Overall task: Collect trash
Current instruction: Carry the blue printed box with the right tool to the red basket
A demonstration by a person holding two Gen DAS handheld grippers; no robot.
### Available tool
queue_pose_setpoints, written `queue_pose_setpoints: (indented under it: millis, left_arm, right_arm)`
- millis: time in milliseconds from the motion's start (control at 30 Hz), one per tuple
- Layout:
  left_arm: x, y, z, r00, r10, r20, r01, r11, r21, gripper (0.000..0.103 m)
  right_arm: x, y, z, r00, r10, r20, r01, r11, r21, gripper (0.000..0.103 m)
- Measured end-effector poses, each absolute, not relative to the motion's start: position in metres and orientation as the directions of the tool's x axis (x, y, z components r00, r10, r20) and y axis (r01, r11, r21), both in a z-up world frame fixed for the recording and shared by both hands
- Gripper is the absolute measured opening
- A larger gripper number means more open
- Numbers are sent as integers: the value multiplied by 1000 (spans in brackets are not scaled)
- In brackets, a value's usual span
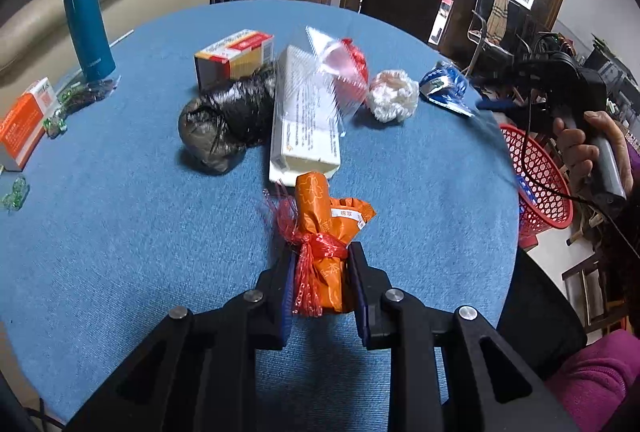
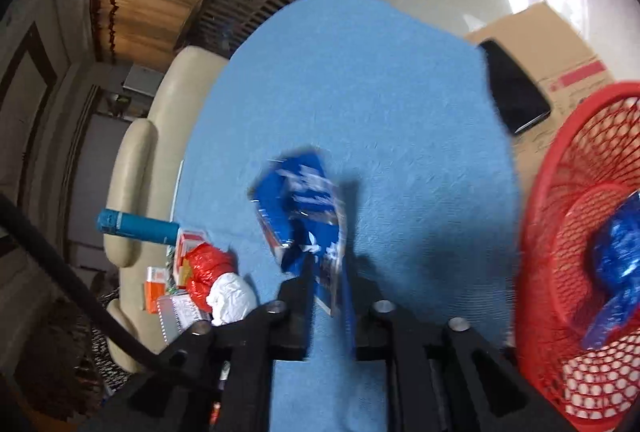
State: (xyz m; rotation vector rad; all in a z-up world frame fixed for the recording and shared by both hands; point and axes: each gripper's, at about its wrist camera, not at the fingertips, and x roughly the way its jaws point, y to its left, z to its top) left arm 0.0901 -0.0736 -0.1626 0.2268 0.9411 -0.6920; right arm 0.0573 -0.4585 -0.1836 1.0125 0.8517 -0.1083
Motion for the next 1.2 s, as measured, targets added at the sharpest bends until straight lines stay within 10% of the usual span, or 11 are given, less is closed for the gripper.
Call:
queue_pose_setpoints:
  millis: [67, 100, 500, 767, 1033, 1100, 1200]
  left_arm:
    - [88, -76, -159, 402, -451, -797, 637, 763, -111, 26]
    - [87, -75, -156, 406, -454, -793, 637, 763, -111, 26]
    - [83, -75, -139, 421, -484, -767, 641, 757, -126, 26]
    - [83, -70, -138, 419, -480, -771, 630, 765, -134, 26]
    - [82, -67, -126, 434, -487, -758, 618, 773, -143, 26]
    - [81, -69, -122, 439, -489, -754, 619, 773, -140, 26]
    - [79, -73, -114, 449, -492, -746, 624, 770, -132, 26]
  right_arm:
    - [57, -459, -175, 695, 260, -670, 450, 570, 687, 98]
    - [57, -459, -169, 710, 231, -665, 450, 579, 681, 101]
    - [120, -436, -168, 572, 152, -806, 573, 629, 525, 101]
    - [160, -375, -167, 391, -167, -905, 592, 798, 109, 99]
    - [148, -362, -160, 452, -259, -854, 526, 850, 21, 76]
    - [134, -368, -150, 522, -197, -830, 492, 864, 105, 54]
    - [119, -365, -141, 561, -132, -817, 454, 875, 170, 54]
